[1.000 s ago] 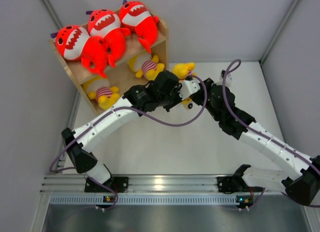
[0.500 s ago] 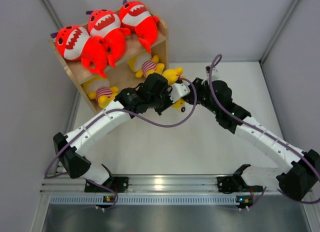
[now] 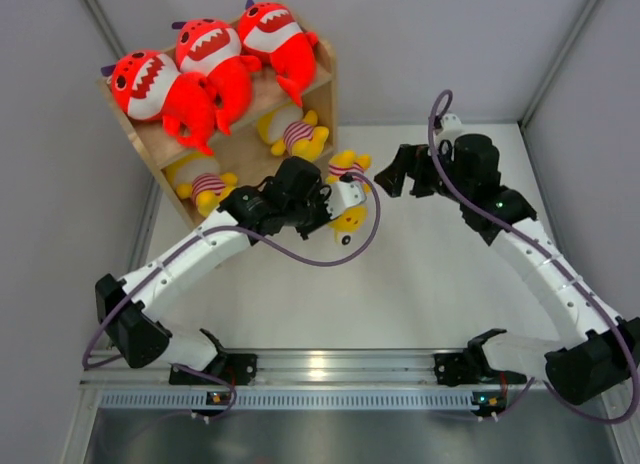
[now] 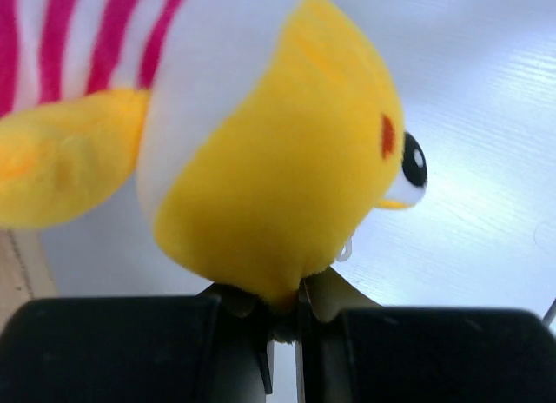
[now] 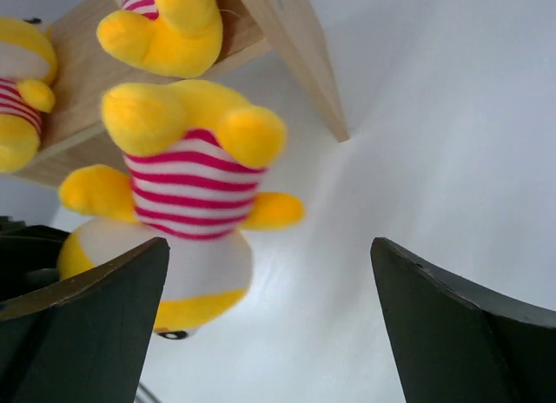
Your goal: Place and organize the stuffed toys onto the shelf
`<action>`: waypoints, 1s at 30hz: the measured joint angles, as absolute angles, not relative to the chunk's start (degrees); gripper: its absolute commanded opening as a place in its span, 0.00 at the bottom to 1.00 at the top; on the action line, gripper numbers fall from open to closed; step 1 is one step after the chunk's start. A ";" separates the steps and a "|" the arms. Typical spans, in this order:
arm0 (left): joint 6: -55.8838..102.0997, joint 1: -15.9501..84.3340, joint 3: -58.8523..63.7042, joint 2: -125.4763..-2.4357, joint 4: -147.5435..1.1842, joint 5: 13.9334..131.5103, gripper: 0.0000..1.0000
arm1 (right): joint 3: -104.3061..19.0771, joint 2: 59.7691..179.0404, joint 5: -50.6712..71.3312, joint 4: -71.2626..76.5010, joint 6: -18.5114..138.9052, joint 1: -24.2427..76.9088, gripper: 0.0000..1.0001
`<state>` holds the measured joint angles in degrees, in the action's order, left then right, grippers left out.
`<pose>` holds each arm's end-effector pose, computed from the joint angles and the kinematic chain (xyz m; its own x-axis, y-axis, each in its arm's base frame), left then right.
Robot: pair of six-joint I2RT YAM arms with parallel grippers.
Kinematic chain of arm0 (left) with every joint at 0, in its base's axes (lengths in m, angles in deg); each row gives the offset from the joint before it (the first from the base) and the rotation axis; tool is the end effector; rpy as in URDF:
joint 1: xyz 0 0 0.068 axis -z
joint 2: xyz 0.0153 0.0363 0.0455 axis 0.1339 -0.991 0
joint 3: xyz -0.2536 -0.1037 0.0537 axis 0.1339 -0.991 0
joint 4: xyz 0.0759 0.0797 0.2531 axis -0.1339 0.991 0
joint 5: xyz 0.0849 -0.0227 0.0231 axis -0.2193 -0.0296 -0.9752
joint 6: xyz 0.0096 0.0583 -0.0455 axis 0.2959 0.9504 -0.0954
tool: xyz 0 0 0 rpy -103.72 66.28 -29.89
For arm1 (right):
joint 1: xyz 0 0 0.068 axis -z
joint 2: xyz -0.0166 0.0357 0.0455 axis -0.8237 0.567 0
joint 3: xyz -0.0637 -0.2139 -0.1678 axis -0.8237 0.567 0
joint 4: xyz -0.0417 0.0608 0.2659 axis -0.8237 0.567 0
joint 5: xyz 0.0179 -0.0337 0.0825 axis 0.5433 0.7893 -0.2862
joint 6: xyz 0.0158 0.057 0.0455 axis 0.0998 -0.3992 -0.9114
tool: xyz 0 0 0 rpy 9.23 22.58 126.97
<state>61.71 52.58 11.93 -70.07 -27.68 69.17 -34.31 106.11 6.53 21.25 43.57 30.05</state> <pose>0.2371 -0.2433 0.3483 -0.0936 0.7323 -0.6745 0.8848 0.3717 0.2809 0.2711 0.1426 0.3763 -0.5136 0.1878 -0.8372 -0.4195 0.7962 0.4359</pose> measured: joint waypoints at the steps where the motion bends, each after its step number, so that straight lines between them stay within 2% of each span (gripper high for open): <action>1: 62.28 52.51 10.81 -69.50 -27.64 69.94 0.00 | -35.16 106.07 5.17 22.32 46.65 31.58 0.99; 5: 64.69 52.42 8.23 -68.03 -26.83 73.39 0.00 | -37.06 106.03 -2.35 26.60 58.96 35.84 0.99; 17: 74.35 52.40 7.77 -66.28 -20.27 85.28 0.00 | -44.56 112.36 -25.95 40.74 90.39 36.13 1.00; 25: 77.87 52.40 7.77 -66.28 -17.19 86.87 0.00 | -51.84 120.15 -34.19 51.06 101.12 35.76 0.99; 30: 79.42 52.40 7.88 -66.28 -16.14 87.64 0.00 | -51.88 124.34 -35.96 54.01 103.00 34.68 0.99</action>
